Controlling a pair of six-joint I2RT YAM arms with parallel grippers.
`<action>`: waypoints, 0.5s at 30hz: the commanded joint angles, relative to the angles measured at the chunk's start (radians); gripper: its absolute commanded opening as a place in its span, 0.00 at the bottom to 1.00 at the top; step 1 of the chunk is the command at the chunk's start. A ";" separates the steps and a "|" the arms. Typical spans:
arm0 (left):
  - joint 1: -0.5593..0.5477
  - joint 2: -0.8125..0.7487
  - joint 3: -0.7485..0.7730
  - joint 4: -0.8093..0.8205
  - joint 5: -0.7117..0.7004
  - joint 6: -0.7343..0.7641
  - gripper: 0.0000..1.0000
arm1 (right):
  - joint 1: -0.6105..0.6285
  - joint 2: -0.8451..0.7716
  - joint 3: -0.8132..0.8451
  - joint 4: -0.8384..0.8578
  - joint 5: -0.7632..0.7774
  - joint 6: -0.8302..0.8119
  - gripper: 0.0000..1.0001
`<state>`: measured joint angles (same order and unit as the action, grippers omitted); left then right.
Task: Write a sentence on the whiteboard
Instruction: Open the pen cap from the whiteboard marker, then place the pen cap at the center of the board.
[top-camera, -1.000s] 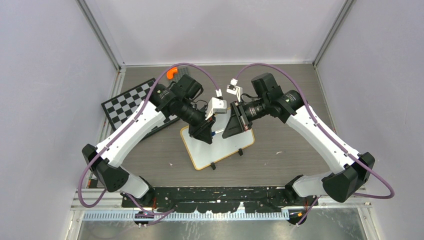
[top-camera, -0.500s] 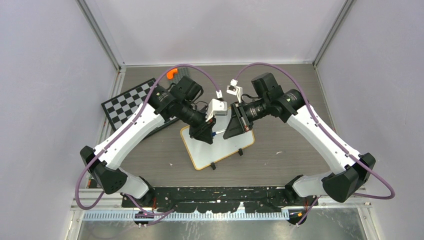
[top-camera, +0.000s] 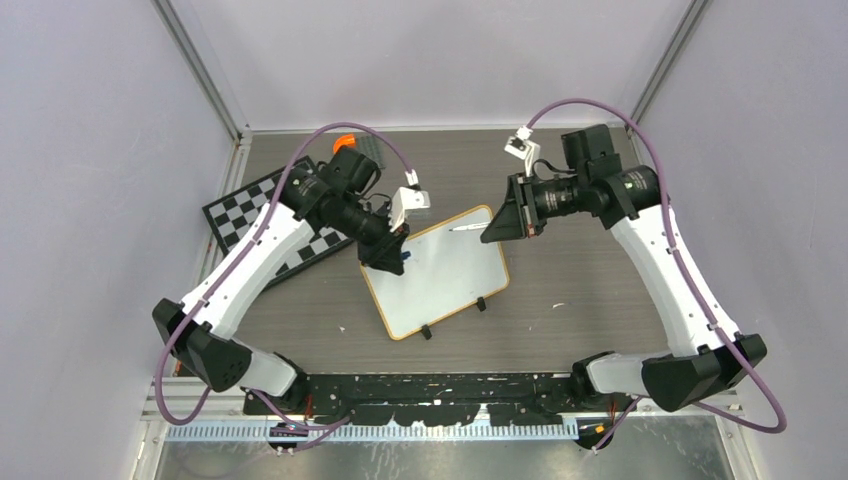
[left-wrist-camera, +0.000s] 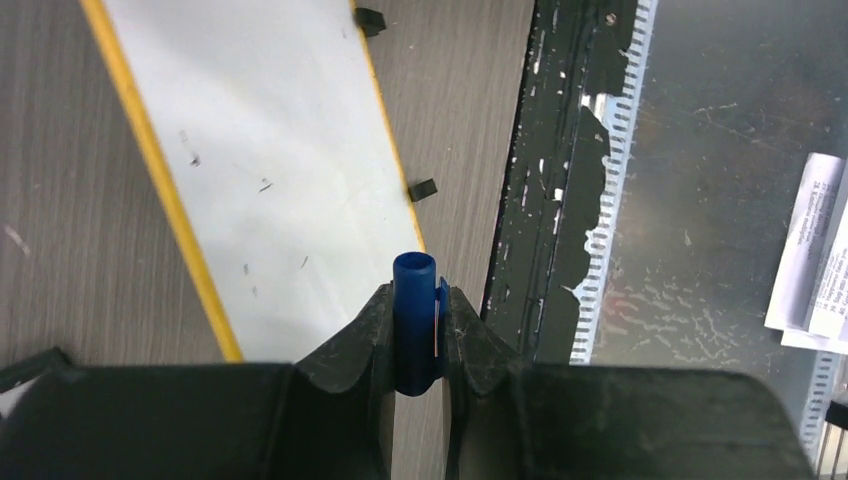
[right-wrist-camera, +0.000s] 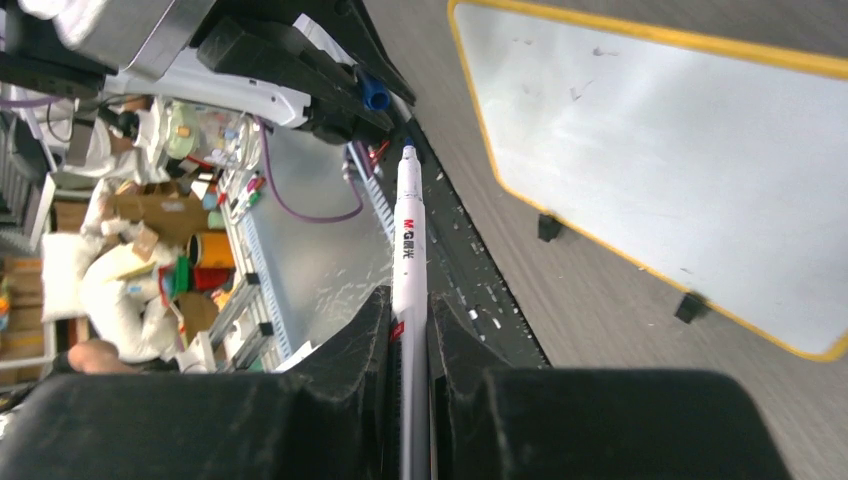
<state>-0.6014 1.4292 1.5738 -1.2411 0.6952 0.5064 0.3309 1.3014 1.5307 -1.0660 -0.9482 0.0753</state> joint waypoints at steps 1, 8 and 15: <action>0.109 -0.075 0.018 0.038 0.004 -0.038 0.00 | -0.025 -0.029 0.054 -0.084 0.049 -0.070 0.00; 0.345 -0.005 0.029 0.216 -0.249 -0.237 0.00 | -0.026 -0.037 0.075 -0.197 0.202 -0.163 0.00; 0.358 0.188 0.029 0.299 -0.447 -0.277 0.00 | -0.026 -0.096 0.036 -0.226 0.240 -0.199 0.00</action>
<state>-0.2493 1.5238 1.5871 -1.0374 0.3988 0.2882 0.3061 1.2690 1.5616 -1.2640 -0.7509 -0.0776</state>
